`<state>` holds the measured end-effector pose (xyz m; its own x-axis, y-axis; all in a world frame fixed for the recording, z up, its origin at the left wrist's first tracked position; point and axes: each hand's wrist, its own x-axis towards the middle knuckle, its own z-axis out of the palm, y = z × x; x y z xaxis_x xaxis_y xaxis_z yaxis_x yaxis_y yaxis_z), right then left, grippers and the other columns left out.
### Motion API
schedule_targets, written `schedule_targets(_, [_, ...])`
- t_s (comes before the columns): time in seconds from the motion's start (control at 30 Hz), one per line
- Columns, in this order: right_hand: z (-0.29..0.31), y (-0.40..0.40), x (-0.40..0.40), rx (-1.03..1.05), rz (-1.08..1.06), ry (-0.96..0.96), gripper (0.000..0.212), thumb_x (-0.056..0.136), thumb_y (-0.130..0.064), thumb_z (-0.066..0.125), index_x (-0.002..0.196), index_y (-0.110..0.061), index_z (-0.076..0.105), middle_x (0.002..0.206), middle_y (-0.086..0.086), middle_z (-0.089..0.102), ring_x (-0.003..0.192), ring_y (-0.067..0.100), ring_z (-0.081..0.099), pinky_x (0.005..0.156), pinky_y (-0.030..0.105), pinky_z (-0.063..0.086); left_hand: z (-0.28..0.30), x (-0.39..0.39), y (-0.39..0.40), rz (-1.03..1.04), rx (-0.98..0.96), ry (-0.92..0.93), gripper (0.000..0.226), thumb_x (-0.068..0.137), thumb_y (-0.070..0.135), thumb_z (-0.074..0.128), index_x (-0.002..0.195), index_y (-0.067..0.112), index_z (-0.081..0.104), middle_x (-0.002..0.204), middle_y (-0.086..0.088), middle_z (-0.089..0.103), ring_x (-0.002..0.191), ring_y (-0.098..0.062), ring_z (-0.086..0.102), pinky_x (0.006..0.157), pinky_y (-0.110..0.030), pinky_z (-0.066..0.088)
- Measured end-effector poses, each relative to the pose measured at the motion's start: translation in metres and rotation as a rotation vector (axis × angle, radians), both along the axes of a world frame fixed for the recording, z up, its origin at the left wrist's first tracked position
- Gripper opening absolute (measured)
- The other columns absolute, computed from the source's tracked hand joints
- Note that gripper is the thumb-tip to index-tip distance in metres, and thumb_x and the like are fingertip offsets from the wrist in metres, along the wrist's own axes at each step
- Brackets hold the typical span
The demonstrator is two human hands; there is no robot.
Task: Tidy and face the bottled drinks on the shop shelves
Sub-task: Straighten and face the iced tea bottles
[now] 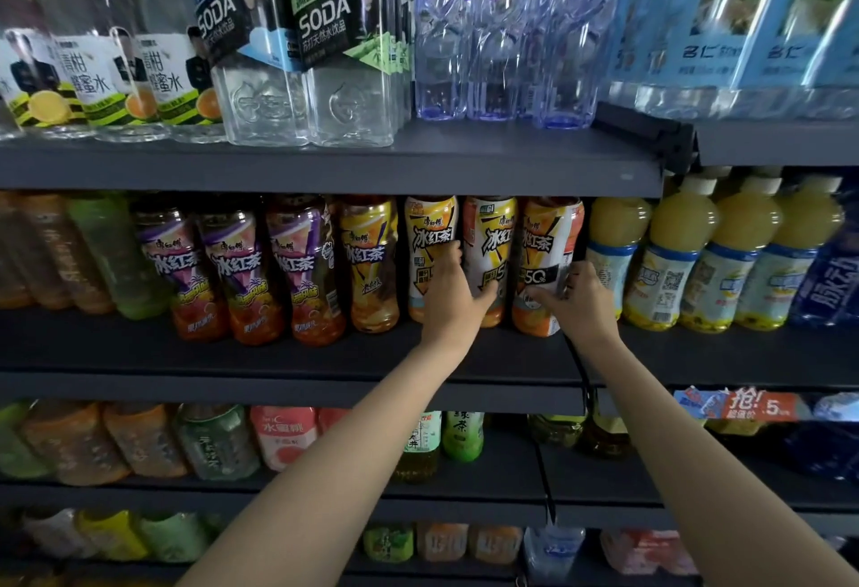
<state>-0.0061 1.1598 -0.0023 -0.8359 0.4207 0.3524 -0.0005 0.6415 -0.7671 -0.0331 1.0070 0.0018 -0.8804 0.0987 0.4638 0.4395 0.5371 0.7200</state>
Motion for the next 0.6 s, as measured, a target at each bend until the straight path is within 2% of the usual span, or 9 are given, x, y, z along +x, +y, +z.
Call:
schedule_targets(0.13, [-0.002,0.003,-0.006,-0.002,-0.007,-0.010,0.054,0.079,-0.028,0.075,0.114,0.003,0.048,0.106,0.019,0.060,0.100,0.034,0.056,0.072,0.034,0.040,0.003,-0.008,0.016,0.018,-0.044,-0.105,0.078,0.087,0.030,0.064,0.145,0.000,0.021,0.149,-0.012,0.033,0.137,-0.024,0.033,0.108,-0.029,0.029])
schedule_targets(0.27, [-0.003,0.004,-0.010,-0.010,-0.011,-0.008,0.053,0.079,-0.029,0.076,0.113,0.002,0.049,0.103,0.016,0.060,0.098,0.032,0.056,0.069,0.030,0.037,-0.003,-0.016,0.027,0.070,-0.019,-0.205,0.055,0.086,0.030,0.065,0.124,0.000,0.039,0.125,-0.014,0.053,0.117,-0.027,0.052,0.089,-0.030,0.042])
schedule_targets(0.43, [-0.004,0.006,-0.013,0.009,-0.013,-0.010,0.052,0.079,-0.029,0.075,0.112,0.002,0.049,0.093,0.008,0.054,0.096,0.030,0.056,0.062,0.023,0.029,-0.010,-0.016,0.031,0.125,-0.072,-0.174,0.056,0.086,0.038,0.063,0.123,0.002,0.040,0.123,-0.013,0.053,0.114,-0.027,0.052,0.083,-0.029,0.042])
schedule_targets(0.6, [-0.004,0.006,-0.014,0.023,-0.027,-0.007,0.052,0.081,-0.029,0.074,0.114,0.002,0.048,0.104,0.017,0.061,0.099,0.032,0.057,0.063,0.023,0.031,-0.010,-0.012,0.027,0.109,-0.057,-0.158,0.059,0.082,0.038,0.067,0.122,0.002,0.041,0.122,-0.013,0.052,0.114,-0.027,0.051,0.084,-0.028,0.039])
